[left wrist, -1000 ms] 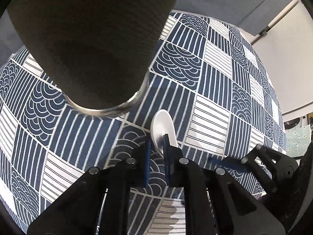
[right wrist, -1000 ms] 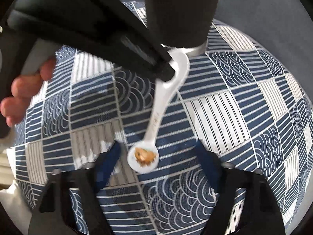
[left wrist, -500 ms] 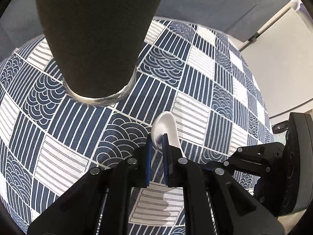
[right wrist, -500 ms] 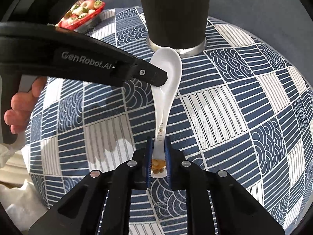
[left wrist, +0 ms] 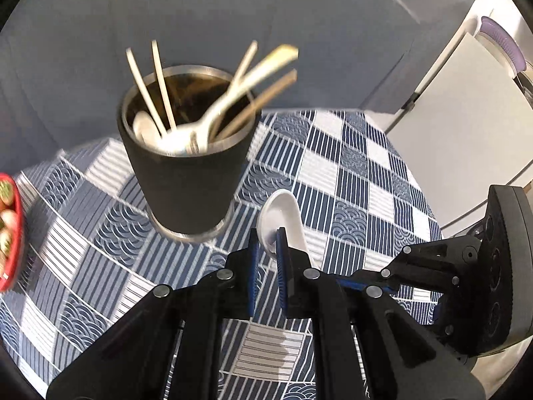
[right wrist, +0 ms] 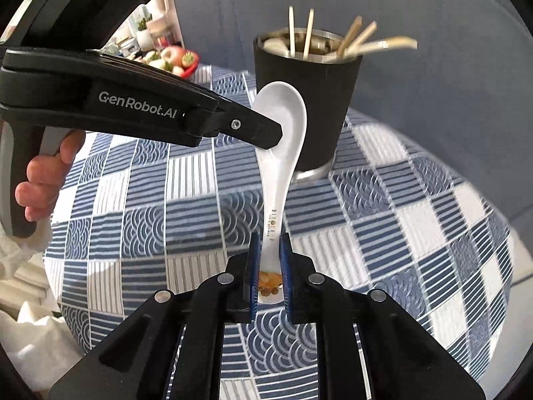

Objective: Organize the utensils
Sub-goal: 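Lift the white spoon upright and lower it into the holder with the right tool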

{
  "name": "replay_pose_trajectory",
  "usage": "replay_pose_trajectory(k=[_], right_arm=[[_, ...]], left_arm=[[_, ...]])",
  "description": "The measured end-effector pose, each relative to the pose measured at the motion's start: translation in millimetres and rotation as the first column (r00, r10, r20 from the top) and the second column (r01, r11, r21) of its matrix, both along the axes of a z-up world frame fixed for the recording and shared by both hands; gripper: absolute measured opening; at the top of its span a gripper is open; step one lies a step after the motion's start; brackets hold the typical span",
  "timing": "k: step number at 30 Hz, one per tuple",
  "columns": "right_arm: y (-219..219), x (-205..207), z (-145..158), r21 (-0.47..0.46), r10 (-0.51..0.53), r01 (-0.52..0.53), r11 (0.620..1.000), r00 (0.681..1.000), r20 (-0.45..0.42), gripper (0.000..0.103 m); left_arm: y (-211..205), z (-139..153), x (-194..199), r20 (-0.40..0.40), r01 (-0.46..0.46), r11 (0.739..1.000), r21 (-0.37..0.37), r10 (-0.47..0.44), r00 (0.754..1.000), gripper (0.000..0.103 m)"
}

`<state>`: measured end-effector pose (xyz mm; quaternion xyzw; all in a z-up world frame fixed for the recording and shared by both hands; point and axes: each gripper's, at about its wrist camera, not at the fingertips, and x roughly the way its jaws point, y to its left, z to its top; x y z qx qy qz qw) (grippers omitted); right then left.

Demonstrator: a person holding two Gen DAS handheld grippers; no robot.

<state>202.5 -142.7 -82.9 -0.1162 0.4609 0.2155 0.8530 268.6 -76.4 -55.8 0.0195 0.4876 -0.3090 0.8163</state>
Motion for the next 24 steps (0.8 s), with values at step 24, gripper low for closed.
replay_pose_trajectory(k=[24], right_arm=[[16.0, 64.6, 93.9, 0.063, 0.017, -0.032, 0.997, 0.975, 0.224, 0.011]], left_arm=[[9.5, 120.0, 31.7, 0.338, -0.032, 0.995, 0.097, -0.003, 0.941, 0.010]])
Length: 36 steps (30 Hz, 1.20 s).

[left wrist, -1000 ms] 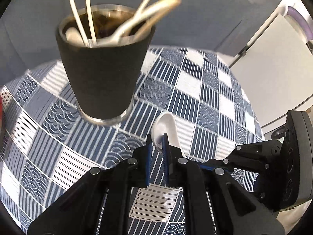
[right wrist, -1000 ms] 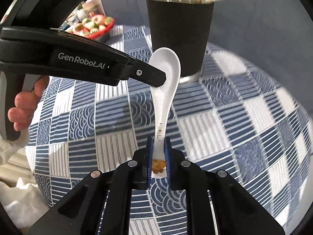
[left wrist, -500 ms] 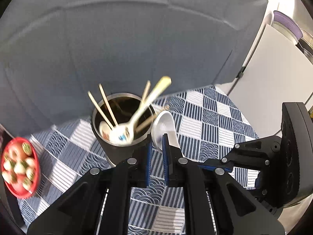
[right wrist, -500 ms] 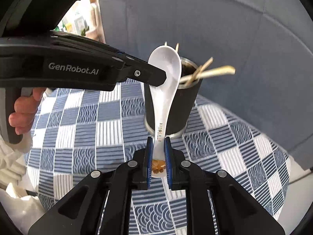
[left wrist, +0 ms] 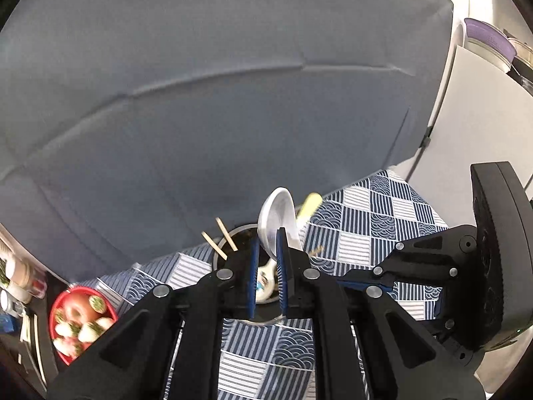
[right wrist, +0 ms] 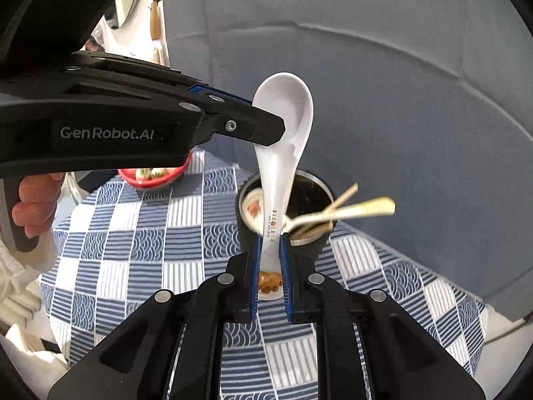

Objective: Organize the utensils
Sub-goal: 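Lift the white spoon upright and lower it into the holder with the right tool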

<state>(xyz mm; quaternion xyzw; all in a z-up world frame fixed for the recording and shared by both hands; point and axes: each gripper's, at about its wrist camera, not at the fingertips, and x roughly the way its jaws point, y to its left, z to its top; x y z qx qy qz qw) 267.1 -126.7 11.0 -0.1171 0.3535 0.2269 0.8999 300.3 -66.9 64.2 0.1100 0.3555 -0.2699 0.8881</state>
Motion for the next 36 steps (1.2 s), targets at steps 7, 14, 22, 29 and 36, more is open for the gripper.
replay_pose_trajectory(k=[7, 14, 22, 29, 36], right_arm=[[4.7, 29.2, 12.4, 0.041, -0.010, 0.009, 0.999, 1.000, 0.025, 0.011], [11.1, 59.1, 7.9, 0.076, -0.019, 0.018, 0.997, 1.000, 0.014, 0.011], [9.2, 76.9, -20.3, 0.088, -0.035, 0.038, 0.995, 0.999, -0.035, 0.011], [6.5, 82.4, -34.2, 0.092, -0.027, 0.033, 0.995, 0.997, -0.068, 0.011], [10.0, 83.6, -43.5, 0.080, -0.026, 0.033, 0.996, 0.996, -0.085, 0.011]], left_arm=[[1.7, 18.6, 20.3, 0.042, 0.001, 1.000, 0.025, -0.002, 0.999, 0.010], [-1.3, 19.6, 44.9, 0.043, 0.018, 0.999, 0.049, -0.020, 0.999, 0.009], [-8.4, -7.5, 60.7, -0.012, 0.032, 0.996, 0.080, -0.032, 0.999, 0.009], [-14.6, -23.8, 65.0, -0.039, 0.032, 0.994, 0.109, -0.028, 0.999, 0.009], [-19.9, -43.8, 66.6, -0.077, 0.039, 0.990, 0.134, -0.029, 0.997, 0.010]])
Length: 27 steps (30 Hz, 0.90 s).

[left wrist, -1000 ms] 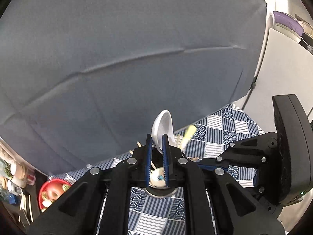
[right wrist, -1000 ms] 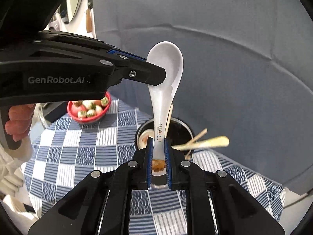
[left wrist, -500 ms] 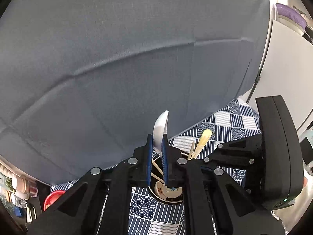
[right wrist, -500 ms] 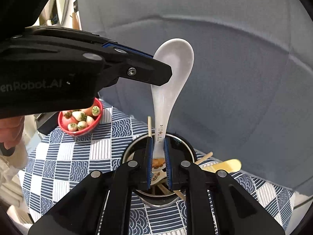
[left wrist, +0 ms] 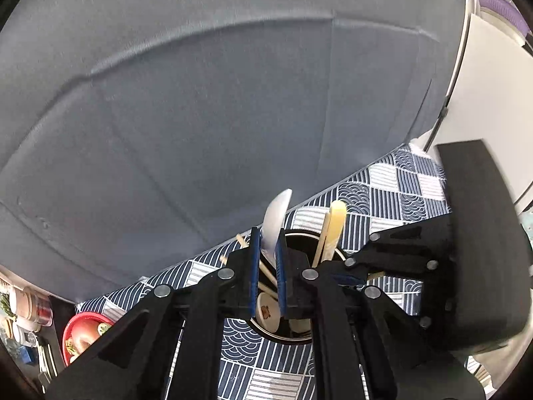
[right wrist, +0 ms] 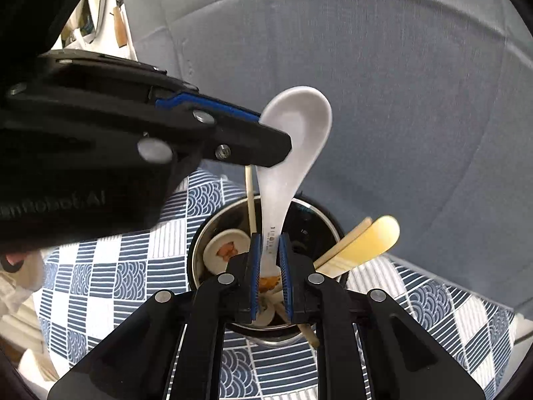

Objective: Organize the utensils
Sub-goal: 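Lift the white spoon upright and lower it into the holder with the right tool, then open the right tool and withdraw both tools from the holder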

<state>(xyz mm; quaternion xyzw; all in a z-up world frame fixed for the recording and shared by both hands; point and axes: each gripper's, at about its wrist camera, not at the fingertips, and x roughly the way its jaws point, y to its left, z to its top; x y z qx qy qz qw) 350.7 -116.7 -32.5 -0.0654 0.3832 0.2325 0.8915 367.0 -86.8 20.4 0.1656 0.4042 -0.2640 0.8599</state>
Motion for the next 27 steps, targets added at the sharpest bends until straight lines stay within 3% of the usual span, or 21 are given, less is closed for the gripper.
replay_pose_trajectory(k=[8, 15, 16, 19, 24, 27], right_arm=[[-0.2, -12.2, 9.2, -0.039, 0.029, -0.028, 0.999, 0.999, 0.025, 0.012], [-2.3, -24.1, 12.8, -0.057, 0.033, -0.031, 0.998, 0.999, 0.031, 0.013], [-2.6, -26.0, 13.8, -0.059, 0.034, -0.032, 0.998, 0.999, 0.032, 0.013], [-2.7, -34.6, 19.1, -0.074, 0.044, -0.041, 0.996, 0.998, 0.052, 0.013], [-4.3, -52.2, 25.0, -0.090, 0.048, -0.042, 0.995, 0.997, 0.068, 0.016], [-9.8, -64.3, 28.1, -0.090, 0.030, -0.022, 0.996, 0.996, 0.087, 0.035]], left_arm=[[2.6, -30.5, 3.8, -0.087, -0.018, 1.000, -0.002, 0.017, 0.996, 0.008], [13.8, -36.7, 2.5, -0.110, -0.053, 0.998, -0.023, 0.050, 0.993, 0.009], [17.1, -35.5, 1.0, -0.112, -0.055, 0.998, -0.036, 0.051, 0.992, 0.013], [27.6, -31.7, -2.7, -0.120, -0.065, 0.994, -0.085, 0.055, 0.991, 0.041], [47.3, -23.9, -16.0, -0.102, -0.123, 0.983, -0.133, 0.110, 0.989, 0.063], [54.0, -24.1, -27.5, -0.086, -0.163, 0.977, -0.137, 0.152, 0.985, 0.073]])
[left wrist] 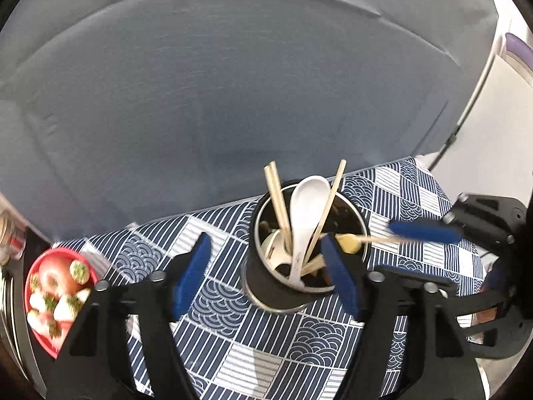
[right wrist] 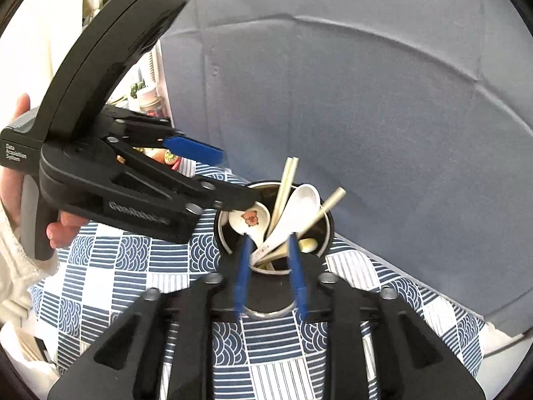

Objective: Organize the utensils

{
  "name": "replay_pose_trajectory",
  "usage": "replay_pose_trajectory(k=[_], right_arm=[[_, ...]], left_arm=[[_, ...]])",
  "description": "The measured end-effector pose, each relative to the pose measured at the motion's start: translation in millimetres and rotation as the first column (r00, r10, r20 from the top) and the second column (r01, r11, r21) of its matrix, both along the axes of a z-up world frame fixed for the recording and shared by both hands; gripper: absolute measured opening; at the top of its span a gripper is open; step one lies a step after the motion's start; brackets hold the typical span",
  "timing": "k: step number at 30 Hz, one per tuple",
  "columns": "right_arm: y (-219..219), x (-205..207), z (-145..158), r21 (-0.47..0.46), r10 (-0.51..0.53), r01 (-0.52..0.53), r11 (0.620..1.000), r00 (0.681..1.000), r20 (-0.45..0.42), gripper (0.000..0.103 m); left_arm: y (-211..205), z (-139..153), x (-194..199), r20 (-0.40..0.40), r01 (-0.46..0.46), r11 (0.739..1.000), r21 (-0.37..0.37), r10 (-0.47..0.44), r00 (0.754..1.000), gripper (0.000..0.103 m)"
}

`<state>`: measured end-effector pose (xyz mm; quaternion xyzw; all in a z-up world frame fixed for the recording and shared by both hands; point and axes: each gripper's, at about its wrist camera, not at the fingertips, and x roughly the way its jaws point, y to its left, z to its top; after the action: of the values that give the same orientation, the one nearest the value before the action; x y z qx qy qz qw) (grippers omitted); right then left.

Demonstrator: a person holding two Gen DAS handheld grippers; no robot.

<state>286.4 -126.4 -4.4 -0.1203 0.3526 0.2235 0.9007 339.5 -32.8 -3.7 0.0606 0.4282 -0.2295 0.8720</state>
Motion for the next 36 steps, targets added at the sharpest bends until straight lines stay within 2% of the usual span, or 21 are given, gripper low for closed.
replay_pose_trajectory(k=[3, 8, 11, 19, 29, 33, 36], right_arm=[[-8.7, -23.2, 2.4, 0.005, -0.022, 0.021, 1.000, 1.000, 0.021, 0.051], [-27.2, -48.8, 9.9, 0.038, -0.084, 0.082, 0.996, 0.995, 0.055, 0.085], [-37.1, -60.9, 15.7, 0.081, -0.110, 0.105, 0.991, 0.993, 0.049, 0.087], [-51.3, -102.6, 10.4, 0.084, -0.187, 0.182, 0.980, 0.981, 0.051, 0.093], [-59.1, -158.3, 12.3, 0.086, -0.300, 0.295, 0.952, 0.952, 0.066, 0.094], [-62.3, -186.5, 17.9, 0.127, -0.352, 0.344, 0.930, 0.934, 0.051, 0.094], [-61.7, -206.6, 20.2, 0.113, -0.376, 0.368, 0.923, 0.924, 0.061, 0.095]], left_arm=[[7.3, 1.9, -16.3, 0.019, -0.034, 0.999, -0.016, 0.034, 0.999, 0.081], [18.3, 6.3, -49.9, 0.053, -0.082, 0.996, -0.031, 0.083, 0.995, 0.094], [21.7, 6.9, -72.1, 0.077, -0.100, 0.995, -0.022, 0.101, 0.992, 0.096], [20.9, 9.5, -122.6, 0.122, -0.125, 0.992, -0.030, 0.127, 0.984, 0.097], [18.0, 17.9, -190.7, 0.205, -0.225, 0.974, -0.004, 0.221, 0.953, 0.097], [15.7, 15.9, -222.4, 0.204, -0.208, 0.978, -0.004, 0.205, 0.957, 0.097], [19.0, 14.0, -243.1, 0.177, -0.223, 0.974, -0.039, 0.226, 0.958, 0.097]])
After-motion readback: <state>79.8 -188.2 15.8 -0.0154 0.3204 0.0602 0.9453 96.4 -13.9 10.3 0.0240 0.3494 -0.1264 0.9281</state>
